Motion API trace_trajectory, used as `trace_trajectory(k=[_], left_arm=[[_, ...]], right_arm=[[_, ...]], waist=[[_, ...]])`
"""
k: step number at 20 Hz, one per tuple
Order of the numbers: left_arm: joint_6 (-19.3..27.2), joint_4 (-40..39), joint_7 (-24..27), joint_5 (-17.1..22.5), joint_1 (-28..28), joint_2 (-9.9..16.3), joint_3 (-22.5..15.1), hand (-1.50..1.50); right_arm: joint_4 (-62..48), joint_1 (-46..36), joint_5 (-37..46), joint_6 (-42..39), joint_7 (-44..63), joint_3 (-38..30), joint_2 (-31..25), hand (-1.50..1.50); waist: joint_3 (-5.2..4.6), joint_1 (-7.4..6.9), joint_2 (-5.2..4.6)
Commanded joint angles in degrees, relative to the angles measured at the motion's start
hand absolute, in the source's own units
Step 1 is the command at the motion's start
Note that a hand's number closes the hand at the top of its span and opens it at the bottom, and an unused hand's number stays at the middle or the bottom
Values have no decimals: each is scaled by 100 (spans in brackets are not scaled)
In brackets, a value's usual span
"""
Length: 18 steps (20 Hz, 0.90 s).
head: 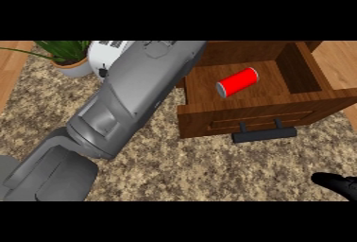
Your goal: Pick up the can, place it into the drawer and close the drawer
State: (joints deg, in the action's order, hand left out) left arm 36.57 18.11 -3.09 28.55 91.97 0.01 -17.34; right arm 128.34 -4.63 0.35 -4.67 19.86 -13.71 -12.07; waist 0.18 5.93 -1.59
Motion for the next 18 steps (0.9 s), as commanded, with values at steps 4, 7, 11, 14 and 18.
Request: trace_trajectory(k=[4, 7, 11, 14, 18], left_arm=[[90, 107, -24, 415, 68, -1, -76, -150], [98, -47, 249, 498, 83, -1, 121, -150], [-89, -89, 303, 618, 147, -1, 214, -150], [39, -106, 386, 641, 166, -1, 139, -150], [18, -211, 588, 545, 100, -1, 73, -150]], right_arm=[[-462, -438, 1016, -305, -531, 481, -531, -150], [-608, -697, 1526, -268, -570, 671, -707, -150], [-1313, -762, 2492, -39, -1051, 1057, -743, -150], [-1647, -1078, 3028, 6, -1073, 1448, -815, -150], [-2768, -1507, 3708, 400, -1464, 1819, -642, -150]], waist=[[1, -34, -19], [-8, -144, -28], [-4, -269, -17], [-7, -296, 6], [-5, -433, -5]])
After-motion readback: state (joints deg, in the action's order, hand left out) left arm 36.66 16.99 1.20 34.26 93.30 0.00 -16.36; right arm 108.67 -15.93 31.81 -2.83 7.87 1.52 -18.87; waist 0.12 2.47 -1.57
